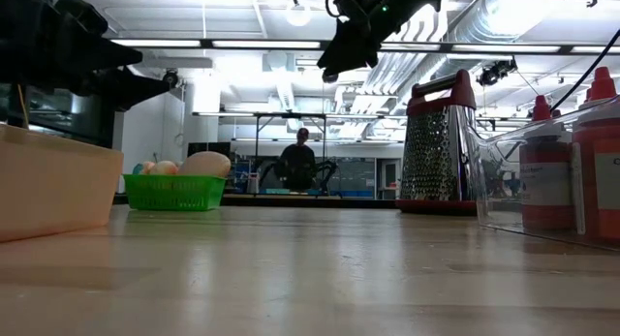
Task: Pick & Place Food Item
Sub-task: Return to Home Position
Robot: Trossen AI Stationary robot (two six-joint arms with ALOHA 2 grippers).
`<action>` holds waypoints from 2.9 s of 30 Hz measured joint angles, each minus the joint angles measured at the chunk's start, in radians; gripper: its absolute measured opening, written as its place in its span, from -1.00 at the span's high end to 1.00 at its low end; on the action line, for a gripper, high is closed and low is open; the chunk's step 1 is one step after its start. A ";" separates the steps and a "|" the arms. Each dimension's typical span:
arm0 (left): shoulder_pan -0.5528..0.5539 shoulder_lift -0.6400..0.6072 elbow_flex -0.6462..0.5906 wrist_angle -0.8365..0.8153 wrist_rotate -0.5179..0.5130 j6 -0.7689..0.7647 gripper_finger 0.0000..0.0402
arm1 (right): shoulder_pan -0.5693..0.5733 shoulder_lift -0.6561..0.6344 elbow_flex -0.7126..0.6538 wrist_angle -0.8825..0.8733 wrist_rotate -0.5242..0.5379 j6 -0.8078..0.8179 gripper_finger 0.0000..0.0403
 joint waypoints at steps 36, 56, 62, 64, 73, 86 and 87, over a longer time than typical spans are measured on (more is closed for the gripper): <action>0.000 0.001 -0.004 0.075 -0.011 0.060 -0.98 | 0.000 0.000 0.000 0.000 0.000 0.000 -0.02; 0.000 0.000 -0.003 0.115 -0.006 0.065 -0.98 | 0.000 0.000 0.000 0.011 -0.001 0.006 -0.02; 0.000 0.000 -0.003 0.115 -0.006 0.065 -0.98 | 0.017 0.000 0.000 0.038 -0.199 0.118 -0.02; 0.000 0.000 -0.003 0.115 -0.006 0.065 -0.98 | 0.029 0.000 0.000 0.047 -0.276 0.118 -0.02; 0.000 0.000 -0.002 0.115 -0.006 0.065 -0.98 | 0.058 -0.046 -0.001 -0.014 -0.283 0.154 -0.02; 0.000 0.000 -0.002 0.115 -0.005 0.065 -0.98 | 0.081 -0.321 -0.349 0.150 -0.179 0.193 -0.02; 0.000 0.000 -0.002 0.115 -0.005 0.065 -0.98 | 0.081 -0.349 -0.393 0.183 -0.160 0.200 -0.02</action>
